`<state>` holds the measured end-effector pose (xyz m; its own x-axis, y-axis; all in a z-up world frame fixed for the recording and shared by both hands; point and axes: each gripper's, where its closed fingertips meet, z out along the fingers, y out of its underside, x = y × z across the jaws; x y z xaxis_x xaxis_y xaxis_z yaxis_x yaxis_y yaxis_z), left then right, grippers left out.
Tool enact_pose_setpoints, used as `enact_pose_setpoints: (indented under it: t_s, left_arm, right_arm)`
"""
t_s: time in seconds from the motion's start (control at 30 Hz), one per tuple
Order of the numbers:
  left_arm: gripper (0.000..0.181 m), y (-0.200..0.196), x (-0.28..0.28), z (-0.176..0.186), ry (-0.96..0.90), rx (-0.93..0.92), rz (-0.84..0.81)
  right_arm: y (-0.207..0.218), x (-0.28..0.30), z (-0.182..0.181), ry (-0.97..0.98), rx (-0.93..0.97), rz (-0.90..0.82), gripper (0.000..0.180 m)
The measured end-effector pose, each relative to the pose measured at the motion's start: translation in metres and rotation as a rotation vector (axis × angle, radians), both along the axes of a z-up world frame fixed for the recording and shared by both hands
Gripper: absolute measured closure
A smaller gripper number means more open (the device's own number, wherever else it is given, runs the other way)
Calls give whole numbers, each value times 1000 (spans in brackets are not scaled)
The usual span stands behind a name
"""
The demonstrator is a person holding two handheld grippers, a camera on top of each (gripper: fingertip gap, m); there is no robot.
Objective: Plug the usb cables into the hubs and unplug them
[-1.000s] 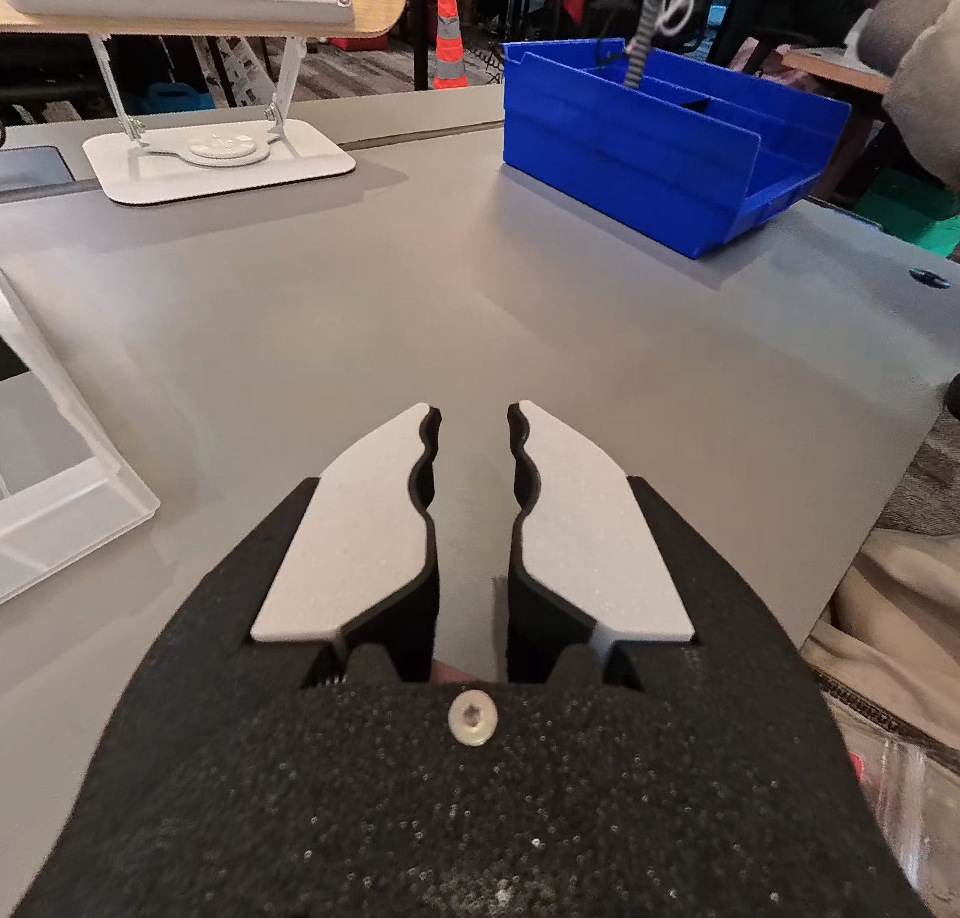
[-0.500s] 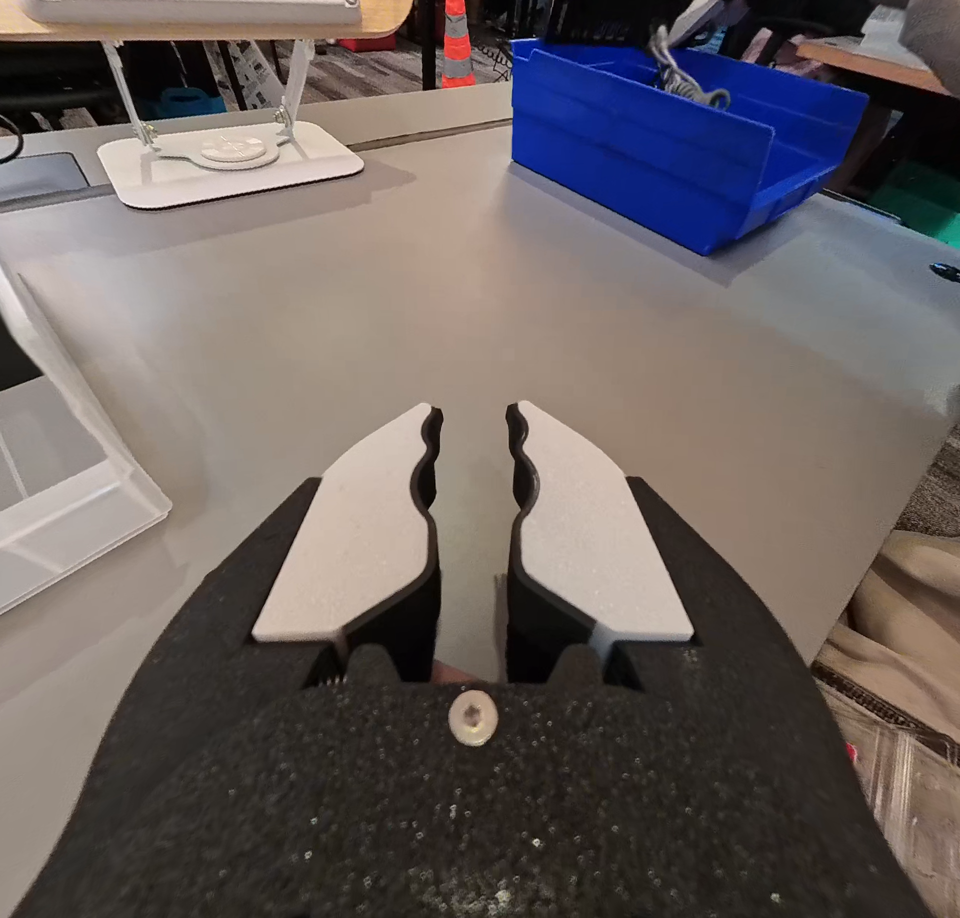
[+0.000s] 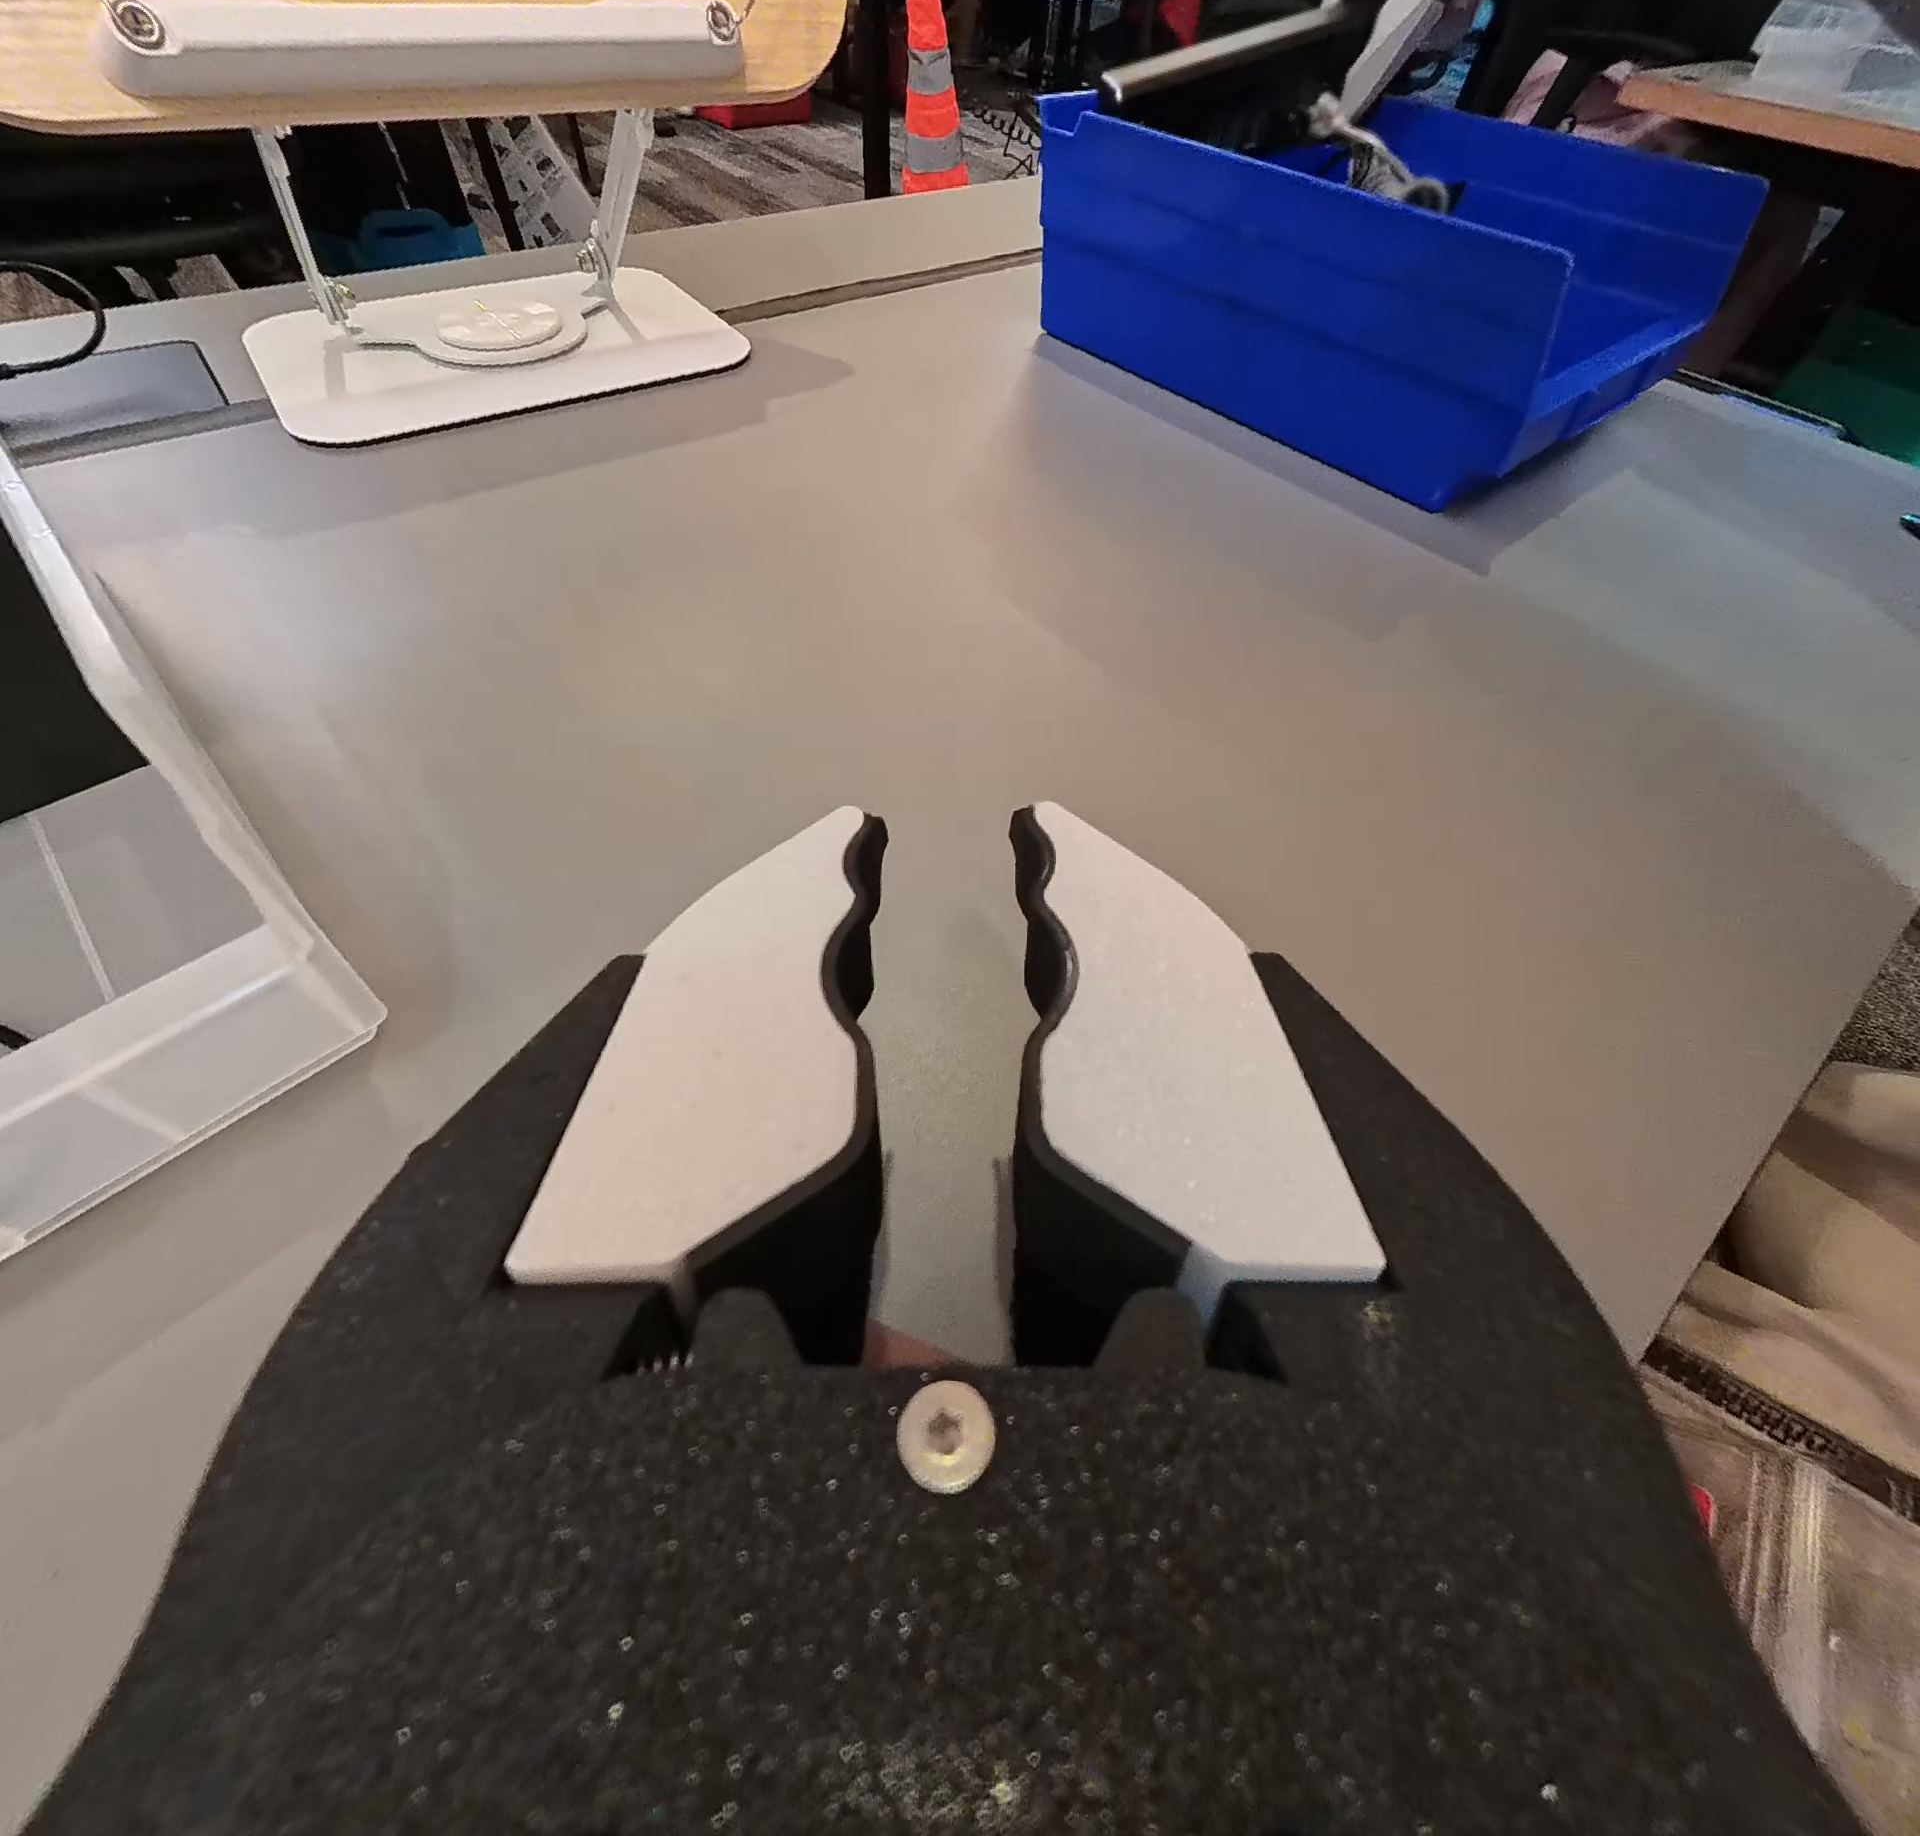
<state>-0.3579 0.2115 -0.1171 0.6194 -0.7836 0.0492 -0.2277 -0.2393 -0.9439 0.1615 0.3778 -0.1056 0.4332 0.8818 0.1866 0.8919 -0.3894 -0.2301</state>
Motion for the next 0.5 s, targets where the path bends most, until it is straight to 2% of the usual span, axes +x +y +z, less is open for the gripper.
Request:
enact_pose_setpoints:
  t_s: [0.03,0.17,0.33,0.5]
  left_arm:
    - [156,0,1,0,1,-2,-2]
    - [156,0,3,-3,16,-2,-11]
    - [156,2,1,-4,36,15,-2]
    - [156,3,0,-4,18,2,0]
  right_arm:
    - [4,-3,-3,7,0,8,153]
    - [14,-11,-22,-26,-82,47,153]
    - [21,-2,-49,-117,-181,6,148]
    - [24,5,-66,-241,-121,55,133]
